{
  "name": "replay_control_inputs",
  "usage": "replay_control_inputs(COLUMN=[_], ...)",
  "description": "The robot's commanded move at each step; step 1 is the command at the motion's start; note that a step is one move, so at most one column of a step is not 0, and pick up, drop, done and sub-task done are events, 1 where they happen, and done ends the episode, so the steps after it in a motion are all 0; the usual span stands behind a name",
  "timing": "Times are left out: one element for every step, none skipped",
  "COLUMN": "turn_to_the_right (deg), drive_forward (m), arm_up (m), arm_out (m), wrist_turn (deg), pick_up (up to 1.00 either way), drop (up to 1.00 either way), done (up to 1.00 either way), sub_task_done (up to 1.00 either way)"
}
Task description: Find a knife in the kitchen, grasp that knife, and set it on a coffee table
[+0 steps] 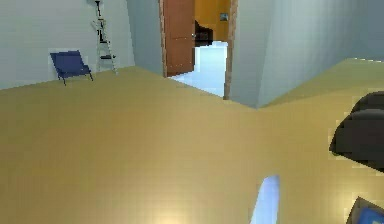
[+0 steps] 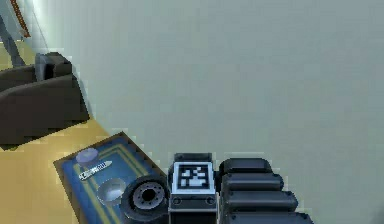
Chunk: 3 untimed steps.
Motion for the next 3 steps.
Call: replay_control_inputs(turn_to_the_right=[0.0, 0.0, 0.0], drive_forward=[0.0, 0.0, 0.0], arm_up=[0.0, 0.0, -0.4], arm_out=[0.48, 0.0, 0.0], wrist_turn=[0.0, 39.0, 0.0], pick_up=[0.0, 0.0, 0.0], drop=[0.0, 0.0, 0.0], done=[0.0, 0.0, 0.0], sub_task_done=[0.0, 0.0, 0.0])
